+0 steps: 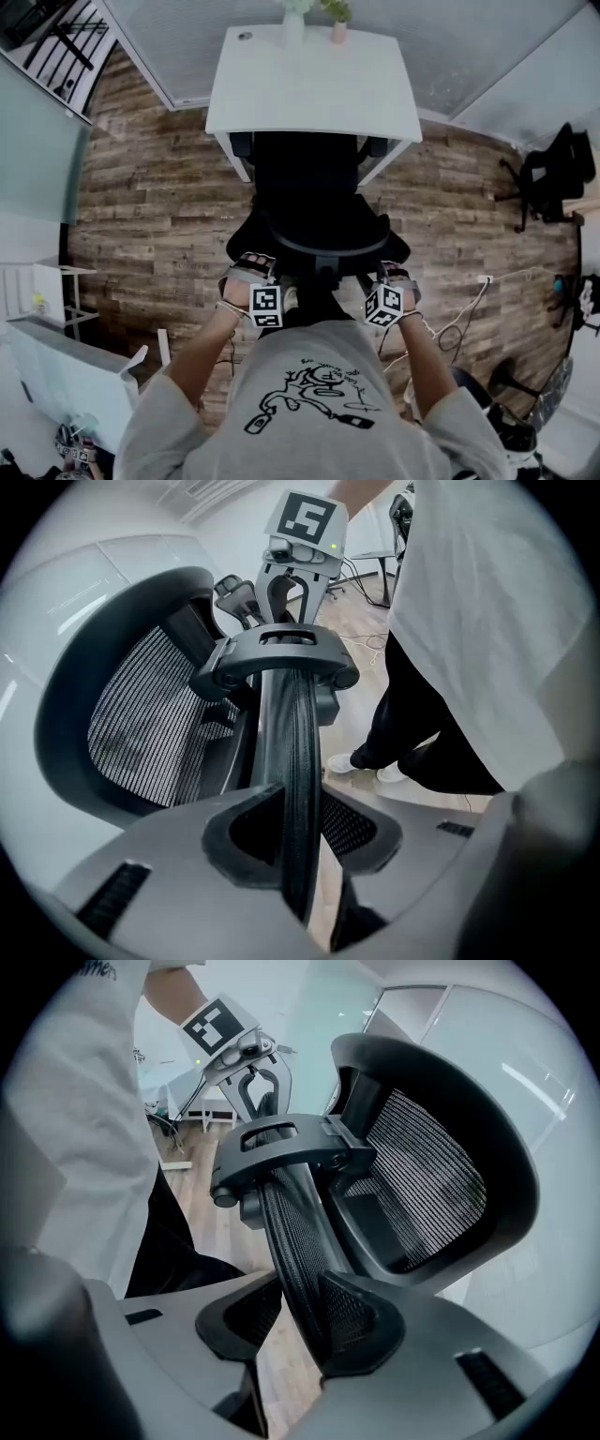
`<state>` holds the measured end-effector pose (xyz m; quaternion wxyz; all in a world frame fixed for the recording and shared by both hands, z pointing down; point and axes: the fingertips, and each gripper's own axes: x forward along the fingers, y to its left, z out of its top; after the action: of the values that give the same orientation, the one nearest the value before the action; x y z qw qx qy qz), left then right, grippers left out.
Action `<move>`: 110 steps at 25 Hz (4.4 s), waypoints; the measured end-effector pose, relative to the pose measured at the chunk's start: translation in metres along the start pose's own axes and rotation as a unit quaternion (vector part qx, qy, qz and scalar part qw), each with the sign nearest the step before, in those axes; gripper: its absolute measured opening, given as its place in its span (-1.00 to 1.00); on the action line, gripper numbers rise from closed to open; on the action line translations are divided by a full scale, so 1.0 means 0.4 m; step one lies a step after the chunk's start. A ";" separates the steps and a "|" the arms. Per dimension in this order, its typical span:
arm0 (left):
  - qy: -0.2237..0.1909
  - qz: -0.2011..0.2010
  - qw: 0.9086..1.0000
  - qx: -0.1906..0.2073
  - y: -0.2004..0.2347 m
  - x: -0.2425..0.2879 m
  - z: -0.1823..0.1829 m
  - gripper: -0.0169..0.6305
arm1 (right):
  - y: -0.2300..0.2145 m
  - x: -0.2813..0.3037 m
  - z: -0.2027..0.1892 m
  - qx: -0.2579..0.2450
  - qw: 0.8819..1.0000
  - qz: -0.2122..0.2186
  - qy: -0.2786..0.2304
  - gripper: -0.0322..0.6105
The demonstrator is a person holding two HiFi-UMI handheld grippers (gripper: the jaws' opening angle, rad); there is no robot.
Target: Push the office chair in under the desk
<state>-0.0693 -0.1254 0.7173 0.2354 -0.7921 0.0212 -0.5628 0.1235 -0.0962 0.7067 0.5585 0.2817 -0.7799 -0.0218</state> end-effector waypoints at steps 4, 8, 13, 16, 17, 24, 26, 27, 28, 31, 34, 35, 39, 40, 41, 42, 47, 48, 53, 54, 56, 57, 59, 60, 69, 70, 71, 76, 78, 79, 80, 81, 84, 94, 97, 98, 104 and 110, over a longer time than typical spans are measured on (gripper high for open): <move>0.001 -0.001 1.000 -0.003 0.018 0.009 -0.005 -0.62 | -0.019 0.009 0.003 -0.004 1.000 0.000 -0.002 -0.45; 0.004 0.003 1.000 -0.004 0.045 0.016 -0.017 -0.62 | -0.042 0.021 0.014 -0.004 1.000 -0.002 -0.005 -0.45; 0.012 0.006 1.000 -0.006 0.094 0.032 -0.032 -0.62 | -0.089 0.041 0.027 -0.005 1.000 -0.003 -0.008 -0.45; 0.014 0.010 1.000 -0.008 0.125 0.044 -0.040 -0.62 | -0.119 0.055 0.032 -0.007 1.000 -0.002 -0.009 -0.45; 0.015 0.010 1.000 -0.008 0.136 0.048 -0.041 -0.62 | -0.130 0.061 0.032 -0.008 1.000 -0.002 -0.010 -0.45; 0.018 0.008 1.000 -0.007 0.214 0.075 -0.051 -0.62 | -0.210 0.092 0.042 -0.004 1.000 0.005 -0.007 -0.45; 0.022 0.008 1.000 -0.008 0.239 0.084 -0.055 -0.62 | -0.236 0.103 0.043 -0.002 1.000 0.007 -0.005 -0.45; 0.023 0.009 1.000 -0.009 0.252 0.089 -0.057 -0.62 | -0.249 0.107 0.045 -0.001 1.000 0.008 -0.005 -0.45; 0.025 0.009 1.000 -0.009 0.265 0.093 -0.059 -0.62 | -0.261 0.111 0.047 0.000 1.000 0.009 -0.004 -0.45; 0.028 0.010 0.999 -0.011 0.300 0.104 -0.067 -0.62 | -0.294 0.127 0.053 -0.002 1.000 0.012 -0.002 -0.45; 0.035 0.011 0.999 -0.012 0.333 0.117 -0.078 -0.62 | -0.325 0.144 0.060 -0.002 1.000 0.013 -0.004 -0.45; 0.036 0.011 0.999 -0.013 0.344 0.121 -0.082 -0.62 | -0.337 0.150 0.063 -0.002 1.000 0.013 -0.004 -0.45; 0.040 0.012 0.999 -0.015 0.383 0.133 -0.089 -0.62 | -0.375 0.165 0.071 -0.004 1.000 0.013 -0.005 -0.45; 0.043 0.012 0.999 -0.015 0.390 0.135 -0.091 -0.62 | -0.383 0.168 0.072 -0.004 1.000 0.013 -0.005 -0.45; 0.045 0.012 0.999 -0.015 0.396 0.138 -0.093 -0.62 | -0.389 0.171 0.073 -0.004 1.000 0.012 -0.004 -0.45; 0.047 0.012 0.999 -0.015 0.402 0.141 -0.095 -0.62 | -0.396 0.174 0.074 -0.004 1.000 0.012 -0.004 -0.45; 0.050 0.014 0.998 -0.019 0.440 0.154 -0.101 -0.62 | -0.433 0.191 0.079 -0.005 1.000 0.015 -0.001 -0.45; 0.049 0.013 0.999 -0.019 0.445 0.156 -0.099 -0.62 | -0.441 0.193 0.077 -0.005 1.000 0.016 0.000 -0.45; 0.043 0.008 0.999 -0.025 0.458 0.161 -0.082 -0.62 | -0.461 0.195 0.062 -0.009 1.000 0.020 -0.001 -0.44; 0.044 0.006 0.999 -0.025 0.460 0.162 -0.080 -0.62 | -0.463 0.194 0.062 -0.010 1.000 0.020 -0.003 -0.44; 0.046 0.004 0.999 -0.026 0.464 0.163 -0.080 -0.61 | -0.470 0.194 0.062 -0.011 1.000 0.019 -0.004 -0.44; 0.047 0.003 0.999 -0.026 0.468 0.163 -0.080 -0.61 | -0.474 0.194 0.063 -0.012 1.000 0.019 -0.003 -0.44; 0.049 0.003 0.998 -0.028 0.473 0.165 -0.081 -0.61 | -0.479 0.196 0.064 -0.012 1.000 0.022 -0.003 -0.44; 0.050 0.003 0.998 -0.029 0.475 0.166 -0.081 -0.61 | -0.480 0.197 0.063 -0.012 1.000 0.023 -0.003 -0.44; 0.059 0.000 0.998 -0.033 0.515 0.190 -0.069 -0.61 | -0.533 0.215 0.049 -0.017 1.000 0.025 -0.006 -0.44; 0.060 0.000 0.998 -0.034 0.521 0.192 -0.069 -0.61 | -0.540 0.217 0.049 -0.017 1.000 0.025 -0.006 -0.44; 0.060 0.000 0.998 -0.034 0.525 0.193 -0.070 -0.61 | -0.545 0.218 0.050 -0.017 1.000 0.025 -0.006 -0.44; 0.060 -0.002 0.998 -0.036 0.546 0.193 -0.078 -0.61 | -0.564 0.223 0.062 -0.020 0.999 0.025 -0.009 -0.44; 0.061 -0.007 0.998 -0.035 0.544 0.194 -0.081 -0.60 | -0.560 0.224 0.064 -0.020 0.999 0.027 -0.008 -0.44; 0.060 -0.008 0.998 -0.035 0.541 0.194 -0.083 -0.60 | -0.557 0.224 0.064 -0.020 0.999 0.025 -0.008 -0.44; 0.059 -0.009 0.998 -0.035 0.540 0.193 -0.084 -0.60 | -0.554 0.224 0.066 -0.019 0.999 0.025 -0.008 -0.44; 0.059 -0.008 0.998 -0.036 0.541 0.192 -0.085 -0.60 | -0.554 0.224 0.068 -0.018 1.000 0.024 -0.007 -0.44; 0.061 -0.006 0.997 -0.037 0.541 0.187 -0.088 -0.60 | -0.553 0.221 0.072 -0.020 0.999 0.026 -0.008 -0.44; 0.069 0.005 0.996 -0.054 0.546 0.181 -0.088 -0.49 | -0.555 0.209 0.081 0.004 0.999 0.051 -0.006 -0.33; 0.071 0.007 0.996 -0.061 0.547 0.167 -0.092 -0.49 | -0.558 0.201 0.082 0.012 0.998 0.058 -0.003 -0.31; 0.071 0.008 0.996 -0.060 0.547 0.160 -0.093 -0.49 | -0.558 0.195 0.083 0.016 0.998 0.061 -0.004 -0.31; 0.063 0.005 0.995 -0.083 0.549 0.115 -0.116 -0.49 | -0.579 0.137 0.108 0.066 0.996 0.064 -0.022 -0.33; 0.009 0.027 0.989 -0.145 0.586 0.025 -0.074 -0.53 | -0.644 0.034 0.185 0.163 0.981 0.043 -0.093 -0.41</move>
<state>-0.0381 -0.3467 0.6406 0.1333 -0.8121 0.1259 -0.5540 0.1621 -0.3399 0.6008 0.4305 0.3323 -0.8328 0.1034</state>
